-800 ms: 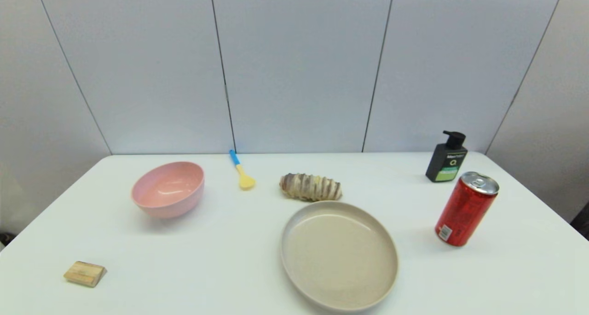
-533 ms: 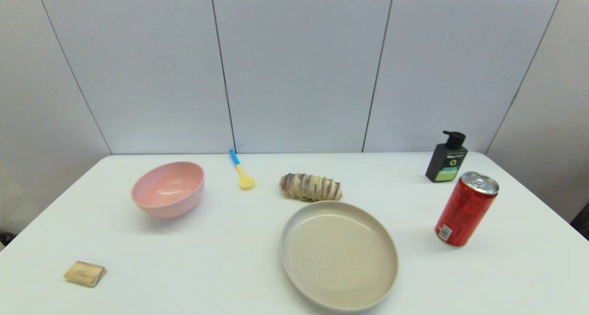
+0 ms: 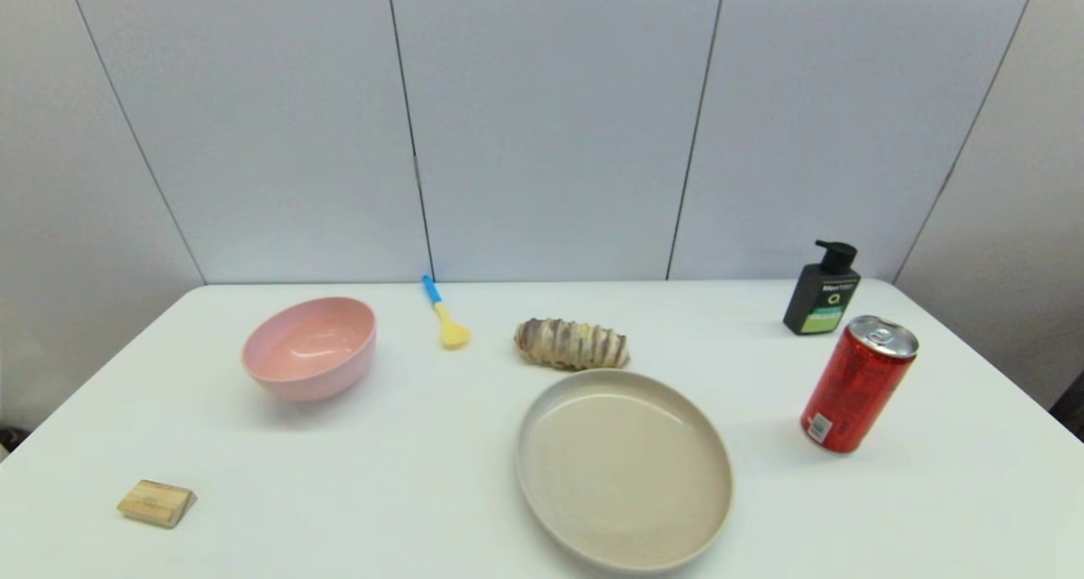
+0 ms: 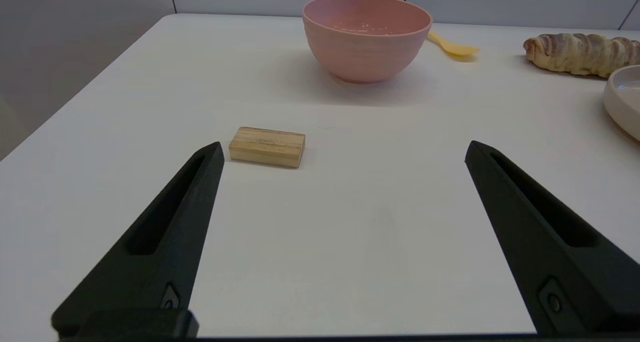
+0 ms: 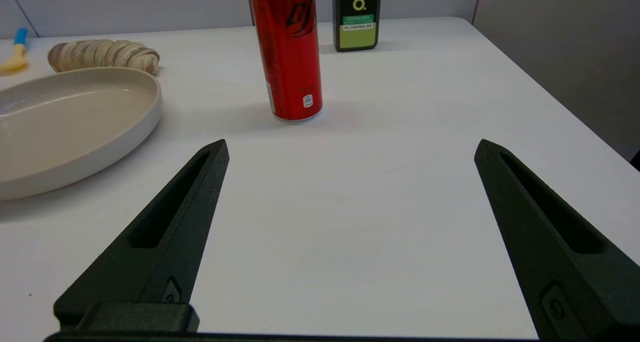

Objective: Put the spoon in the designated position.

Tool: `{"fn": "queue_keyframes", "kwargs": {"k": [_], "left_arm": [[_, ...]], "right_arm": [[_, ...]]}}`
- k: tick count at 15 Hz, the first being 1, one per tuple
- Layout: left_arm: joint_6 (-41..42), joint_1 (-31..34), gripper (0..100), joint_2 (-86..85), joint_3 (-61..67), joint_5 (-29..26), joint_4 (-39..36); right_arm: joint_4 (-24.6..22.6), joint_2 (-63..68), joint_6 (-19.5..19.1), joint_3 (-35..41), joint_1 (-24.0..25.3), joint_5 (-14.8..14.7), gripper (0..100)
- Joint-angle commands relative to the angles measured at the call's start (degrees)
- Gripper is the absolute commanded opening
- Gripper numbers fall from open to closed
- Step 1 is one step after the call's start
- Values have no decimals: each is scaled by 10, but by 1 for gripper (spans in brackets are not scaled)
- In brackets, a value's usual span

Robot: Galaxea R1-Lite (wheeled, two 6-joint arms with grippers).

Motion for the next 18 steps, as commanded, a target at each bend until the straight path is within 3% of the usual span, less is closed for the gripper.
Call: {"fn": "queue_keyframes", "kwargs": {"k": [1, 6, 11, 13, 16, 18], "left_arm": [[-3, 1, 100, 20, -2, 2, 3], [42, 3, 100, 262, -172, -10, -1], [141, -8, 100, 509, -408, -128, 4], [173, -54, 100, 608, -482, -175, 3], [159, -158, 100, 758, -608, -166, 7], [132, -207, 100, 837, -679, -90, 8]], "right_arm": [[0, 1, 0, 0, 0, 0, 100], [0, 1, 0, 0, 0, 0, 100], [0, 1, 1, 0, 0, 0, 100], [0, 1, 1, 0, 0, 0, 100], [0, 1, 1, 0, 1, 0, 100], [0, 1, 0, 0, 0, 0, 100]]}}
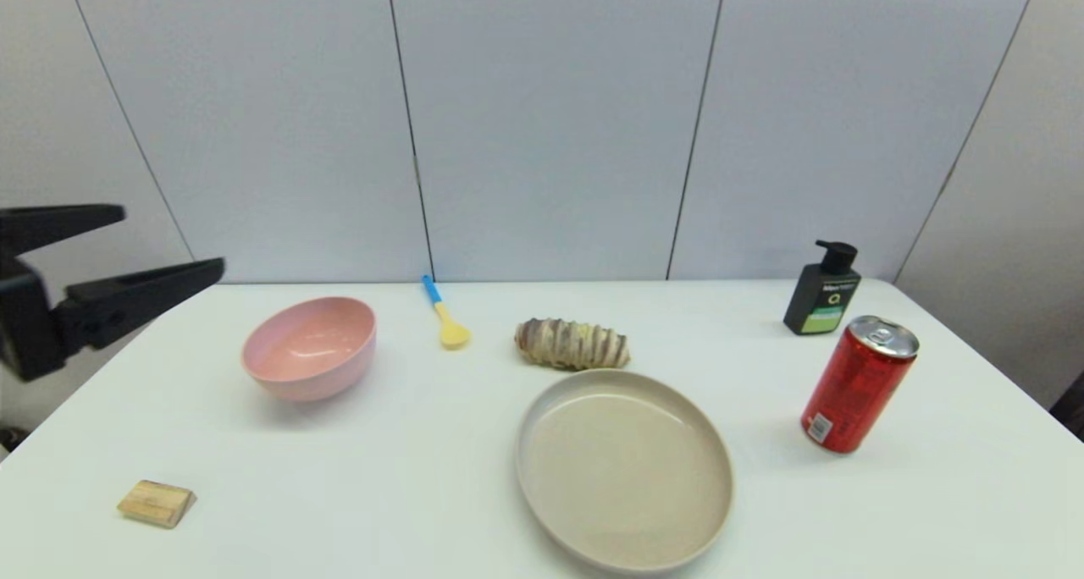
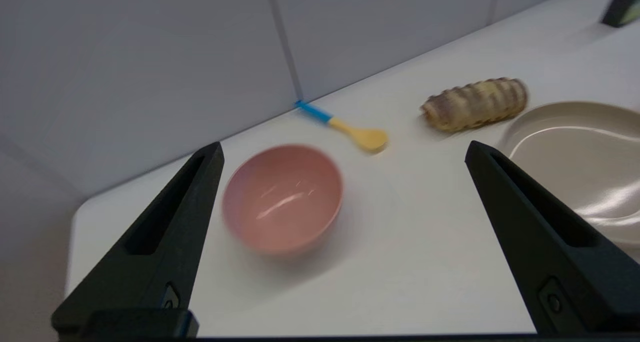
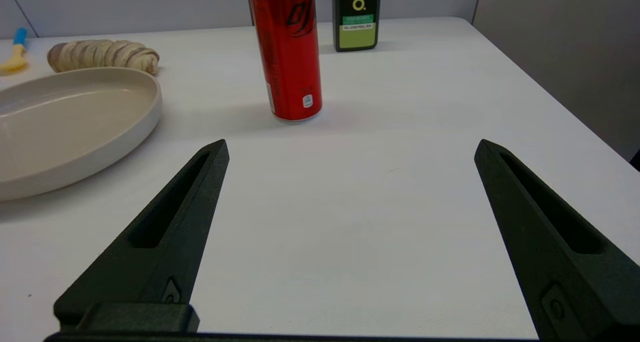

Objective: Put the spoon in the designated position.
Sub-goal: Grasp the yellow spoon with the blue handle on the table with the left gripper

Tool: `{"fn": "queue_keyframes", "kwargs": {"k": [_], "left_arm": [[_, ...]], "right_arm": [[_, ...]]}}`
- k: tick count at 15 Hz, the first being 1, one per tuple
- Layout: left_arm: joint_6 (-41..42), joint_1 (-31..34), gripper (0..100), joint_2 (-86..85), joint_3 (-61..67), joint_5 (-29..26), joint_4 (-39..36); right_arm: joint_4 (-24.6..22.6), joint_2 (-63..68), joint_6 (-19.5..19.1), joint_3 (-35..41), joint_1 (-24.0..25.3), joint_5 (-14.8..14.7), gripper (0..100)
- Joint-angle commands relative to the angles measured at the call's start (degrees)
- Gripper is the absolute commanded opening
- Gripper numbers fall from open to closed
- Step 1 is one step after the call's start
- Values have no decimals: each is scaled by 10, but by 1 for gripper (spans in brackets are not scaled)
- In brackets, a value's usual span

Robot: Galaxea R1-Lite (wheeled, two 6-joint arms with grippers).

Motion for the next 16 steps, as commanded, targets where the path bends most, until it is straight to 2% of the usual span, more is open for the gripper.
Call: {"fn": "queue_keyframes", "kwargs": {"k": [1, 3, 7, 8, 10, 12, 16], "left_arm": [[-52, -155, 100, 258, -192, 121, 0], [-92, -196, 100, 305, -218, 167, 0], [-99, -206, 100, 405, -291, 173, 3], [-101, -207, 100, 443, -319, 192, 0], [-105, -216, 100, 507, -356, 263, 2], [-149, -229, 100, 567, -370, 331, -3], [-241, -252, 100, 659, -406, 421, -7]], "right_arm": [[0, 1, 0, 0, 0, 0, 100], [0, 1, 1, 0, 0, 0, 100], [0, 1, 1, 0, 0, 0, 100], [0, 1, 1, 0, 0, 0, 100], [0, 1, 0, 0, 0, 0, 100], [0, 1, 1, 0, 0, 0, 100], [0, 1, 1, 0, 0, 0, 100]]}}
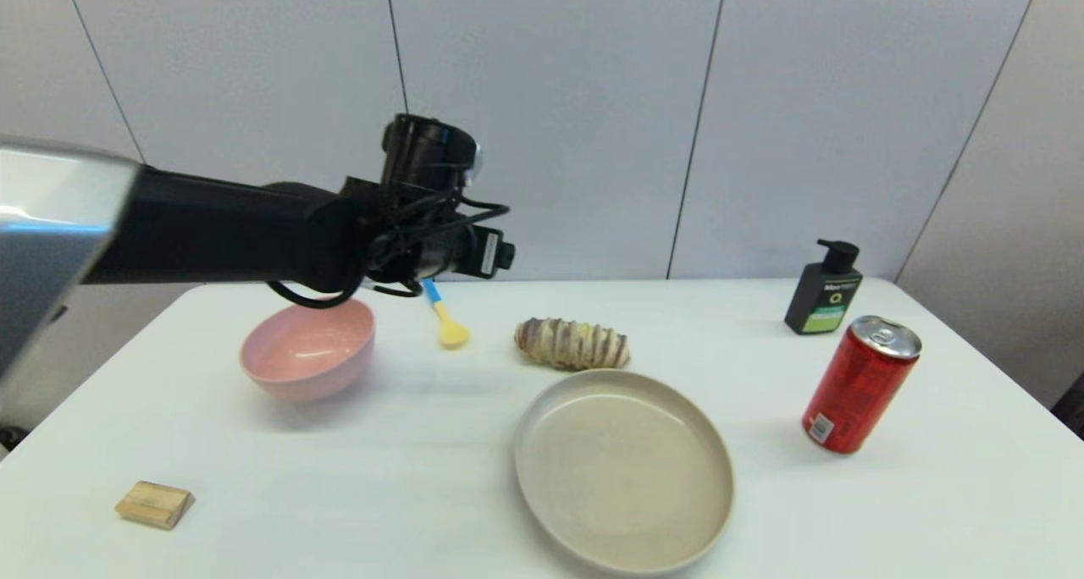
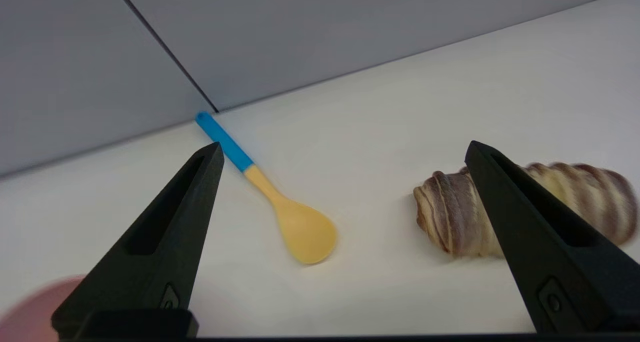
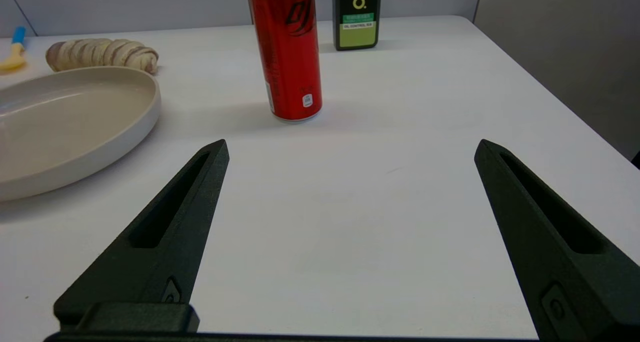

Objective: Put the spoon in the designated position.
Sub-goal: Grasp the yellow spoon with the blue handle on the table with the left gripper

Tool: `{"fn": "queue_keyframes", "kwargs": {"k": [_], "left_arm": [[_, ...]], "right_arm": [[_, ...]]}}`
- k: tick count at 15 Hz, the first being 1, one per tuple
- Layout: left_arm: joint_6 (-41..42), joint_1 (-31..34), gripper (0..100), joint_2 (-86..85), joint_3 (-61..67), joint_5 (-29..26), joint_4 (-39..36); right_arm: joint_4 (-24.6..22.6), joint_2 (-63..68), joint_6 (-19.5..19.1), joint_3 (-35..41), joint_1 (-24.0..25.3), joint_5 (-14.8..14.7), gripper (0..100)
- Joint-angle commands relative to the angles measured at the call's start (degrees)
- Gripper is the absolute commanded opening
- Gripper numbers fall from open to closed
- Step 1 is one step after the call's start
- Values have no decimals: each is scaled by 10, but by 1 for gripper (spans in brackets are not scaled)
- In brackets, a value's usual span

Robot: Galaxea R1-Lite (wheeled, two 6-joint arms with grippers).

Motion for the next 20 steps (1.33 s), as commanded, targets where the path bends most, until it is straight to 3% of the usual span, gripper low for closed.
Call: {"fn": "queue_keyframes", "kwargs": {"k": [1, 6, 10, 20], "left_arm": [[-86, -24, 100, 128, -50, 111, -17], [-136, -24, 100, 181, -99, 249, -24], [-172, -12, 100, 199, -100, 291, -24], [-278, 30, 100, 217, -101, 287, -8]], "right_arm": [[0, 1, 0, 0, 0, 0, 100], [0, 1, 0, 0, 0, 0, 100], [0, 1, 0, 0, 0, 0, 100], [0, 1, 0, 0, 0, 0, 100]]}}
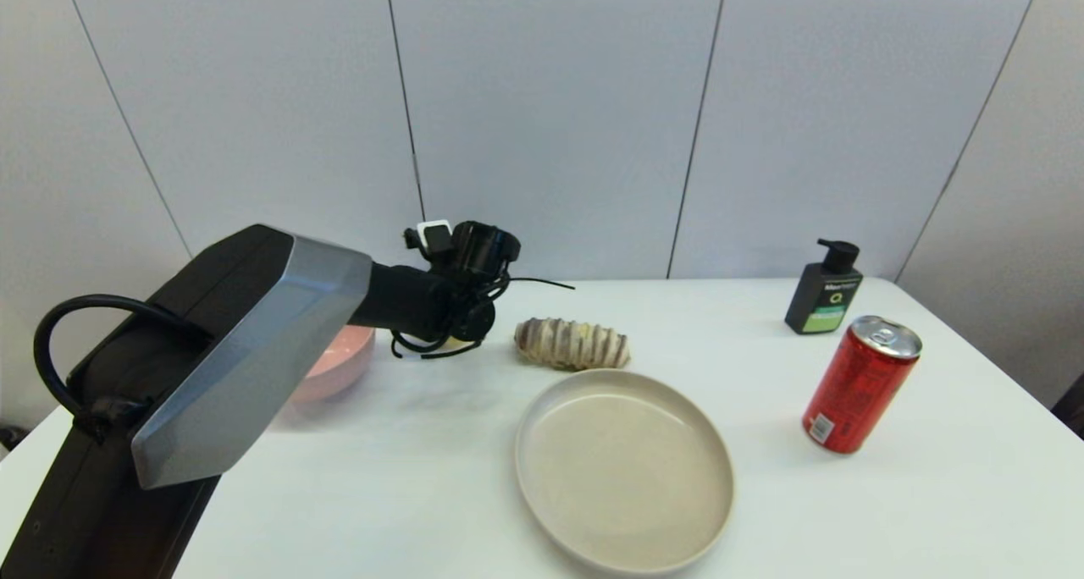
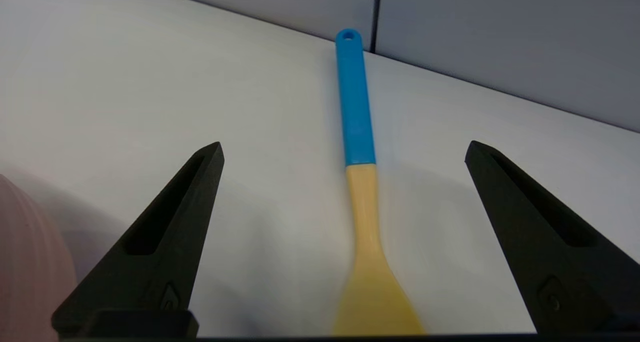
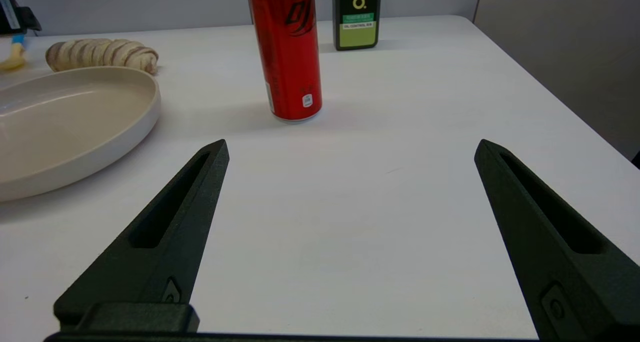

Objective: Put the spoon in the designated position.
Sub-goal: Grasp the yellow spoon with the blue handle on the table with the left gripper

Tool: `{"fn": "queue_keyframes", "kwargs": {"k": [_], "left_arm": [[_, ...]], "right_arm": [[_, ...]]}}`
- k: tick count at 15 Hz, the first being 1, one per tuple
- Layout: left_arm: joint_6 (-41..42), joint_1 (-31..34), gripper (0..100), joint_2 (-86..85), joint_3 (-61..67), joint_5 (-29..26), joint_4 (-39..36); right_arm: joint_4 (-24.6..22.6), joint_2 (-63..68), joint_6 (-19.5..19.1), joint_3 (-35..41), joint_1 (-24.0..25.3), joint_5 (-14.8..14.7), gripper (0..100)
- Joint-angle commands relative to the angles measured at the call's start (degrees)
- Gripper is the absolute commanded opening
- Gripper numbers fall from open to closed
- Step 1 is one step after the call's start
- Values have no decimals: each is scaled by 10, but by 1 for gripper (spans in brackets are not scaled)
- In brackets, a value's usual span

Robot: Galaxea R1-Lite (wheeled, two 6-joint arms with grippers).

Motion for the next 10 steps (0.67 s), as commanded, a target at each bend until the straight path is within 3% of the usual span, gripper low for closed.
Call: {"fn": "queue_keyframes", "kwargs": {"k": [1, 4, 10], "left_arm": [[-39, 2, 100, 0, 0, -14, 12], [-39, 2, 100, 2, 0, -66, 28], [-36, 6, 100, 10, -2, -63, 69]], "right_arm": [[0, 1, 0, 0, 1, 0, 100], [0, 1, 0, 0, 0, 0, 100], [0, 1, 0, 0, 0, 0, 100]]}}
